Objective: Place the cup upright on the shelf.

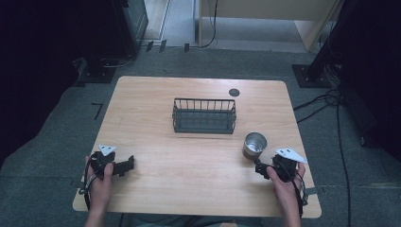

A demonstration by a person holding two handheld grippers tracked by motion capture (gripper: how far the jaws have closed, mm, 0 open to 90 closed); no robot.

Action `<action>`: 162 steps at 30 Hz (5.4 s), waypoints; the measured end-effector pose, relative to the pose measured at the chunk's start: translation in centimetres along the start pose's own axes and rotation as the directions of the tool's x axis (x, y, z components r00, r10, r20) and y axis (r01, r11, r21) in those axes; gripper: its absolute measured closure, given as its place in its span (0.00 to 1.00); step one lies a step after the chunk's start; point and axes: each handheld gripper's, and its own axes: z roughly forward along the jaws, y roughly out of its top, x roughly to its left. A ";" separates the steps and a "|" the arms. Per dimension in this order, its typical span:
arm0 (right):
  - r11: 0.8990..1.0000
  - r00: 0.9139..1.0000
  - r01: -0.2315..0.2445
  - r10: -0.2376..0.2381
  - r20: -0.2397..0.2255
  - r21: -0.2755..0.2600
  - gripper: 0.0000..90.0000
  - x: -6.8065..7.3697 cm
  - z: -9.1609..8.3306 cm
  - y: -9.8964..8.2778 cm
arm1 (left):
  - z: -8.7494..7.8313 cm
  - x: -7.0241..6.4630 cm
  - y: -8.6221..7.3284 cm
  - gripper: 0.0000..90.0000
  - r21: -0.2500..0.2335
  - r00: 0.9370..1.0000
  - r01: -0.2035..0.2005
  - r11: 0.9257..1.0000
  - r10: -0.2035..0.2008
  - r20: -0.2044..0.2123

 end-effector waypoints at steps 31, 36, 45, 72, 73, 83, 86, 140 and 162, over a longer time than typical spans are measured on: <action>0.996 0.995 -0.076 0.078 0.054 -0.039 0.12 3.2 4.5 2.2 | 0.0 0.0 0.0 0.00 0.000 1.000 0.000 1.000 0.000 0.000; 0.997 0.996 -0.047 0.051 0.074 -0.057 0.18 3.5 4.6 2.2 | 0.0 0.0 0.0 0.00 0.000 1.000 0.001 1.000 -0.001 0.000; 0.995 0.995 -0.067 0.072 0.065 -0.072 0.19 3.5 4.1 2.4 | 0.0 0.0 0.0 0.00 0.000 1.000 0.001 1.000 -0.001 0.000; 0.988 1.000 -0.022 0.019 -0.020 -0.154 0.20 6.5 1.8 5.9 | 0.0 0.0 0.0 0.00 0.000 1.000 0.000 1.000 0.000 0.000; 0.987 1.000 -0.017 0.014 -0.022 -0.159 0.20 6.5 1.8 6.1 | 0.0 0.0 0.0 0.00 0.000 1.000 0.000 1.000 0.000 0.000; 0.982 0.999 0.017 -0.023 -0.029 -0.189 0.20 7.6 1.4 7.6 | 0.0 0.0 0.0 0.00 0.000 1.000 0.000 1.000 0.000 0.000; 0.980 0.999 0.025 -0.032 -0.033 -0.200 0.20 8.0 1.5 8.2 | 0.0 0.0 0.0 0.00 0.000 1.000 0.001 1.000 -0.001 0.000; 0.959 0.984 0.116 -0.147 -0.104 -0.257 0.20 15.0 5.5 15.4 | 0.0 0.0 0.0 0.00 -0.002 1.000 0.002 1.000 -0.002 0.000; 0.968 0.987 0.112 -0.134 -0.087 -0.223 0.20 15.3 10.0 15.4 | 0.0 0.0 0.0 0.00 -0.002 1.000 0.002 1.000 -0.002 0.000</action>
